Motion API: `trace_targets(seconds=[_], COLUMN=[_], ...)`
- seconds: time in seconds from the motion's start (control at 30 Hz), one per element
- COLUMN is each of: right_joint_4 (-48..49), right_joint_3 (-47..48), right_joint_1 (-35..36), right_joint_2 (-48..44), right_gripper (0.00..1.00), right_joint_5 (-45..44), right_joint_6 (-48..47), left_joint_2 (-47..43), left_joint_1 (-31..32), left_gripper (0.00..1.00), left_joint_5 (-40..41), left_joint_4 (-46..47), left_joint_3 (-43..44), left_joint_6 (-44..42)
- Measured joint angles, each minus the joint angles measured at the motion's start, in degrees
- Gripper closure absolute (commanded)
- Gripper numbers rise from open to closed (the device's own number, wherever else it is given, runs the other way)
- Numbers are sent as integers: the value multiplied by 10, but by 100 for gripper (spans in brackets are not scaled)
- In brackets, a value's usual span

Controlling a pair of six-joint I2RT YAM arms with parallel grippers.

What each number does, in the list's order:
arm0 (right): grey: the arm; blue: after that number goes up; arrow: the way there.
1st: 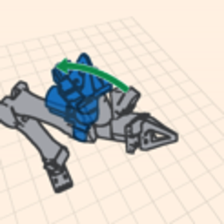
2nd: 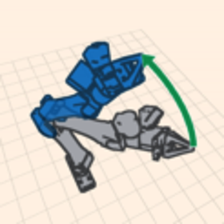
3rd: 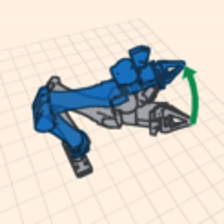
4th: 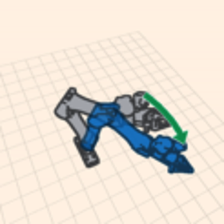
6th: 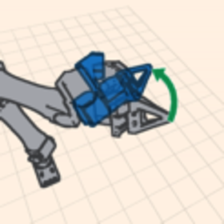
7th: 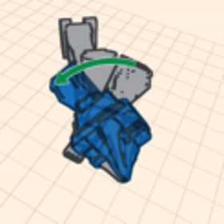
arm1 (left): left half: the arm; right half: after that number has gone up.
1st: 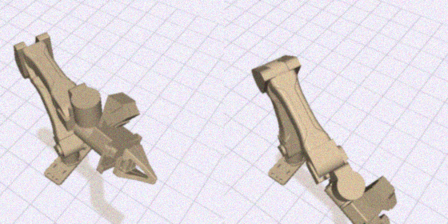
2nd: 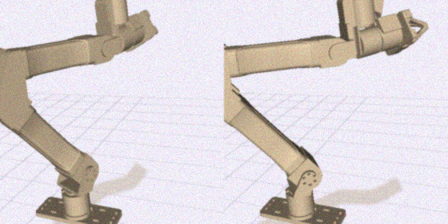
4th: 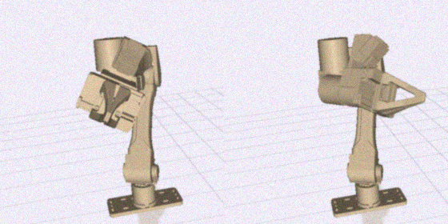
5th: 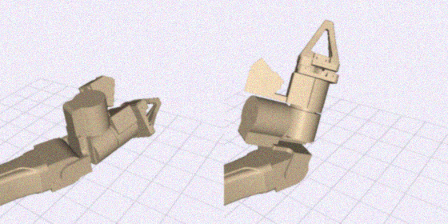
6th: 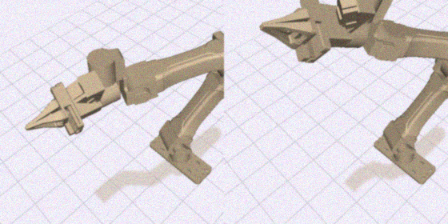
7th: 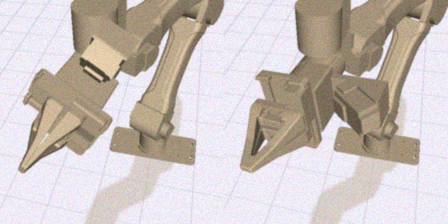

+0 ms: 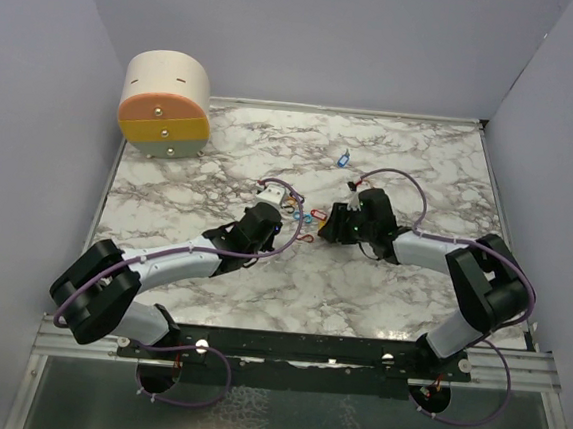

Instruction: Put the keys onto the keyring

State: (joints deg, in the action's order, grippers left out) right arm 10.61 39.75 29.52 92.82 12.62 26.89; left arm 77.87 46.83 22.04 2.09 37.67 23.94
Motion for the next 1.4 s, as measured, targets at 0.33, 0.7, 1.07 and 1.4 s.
trace_targets(seconds=[0.33,0.7,1.07,1.4], right_joint_4=[25,30,33,32], right_joint_3=[15,52,74,76], right_joint_1=[0,0,0,-3], right_joint_2=[32,66,86,87], right_gripper=[54,54,55,56], right_joint_5=[3,-16,-47,-73], right_joint_6=[16,22,29,38], left_joint_2=[-6,-6,-6,-6], left_joint_1=[0,0,0,0], left_gripper=[100,100,100,100], left_joint_5=[0,0,0,0], left_joint_4=[0,0,0,0], left_joint_3=[-3,-3,-3,-3], left_joint_6=[0,0,0,0])
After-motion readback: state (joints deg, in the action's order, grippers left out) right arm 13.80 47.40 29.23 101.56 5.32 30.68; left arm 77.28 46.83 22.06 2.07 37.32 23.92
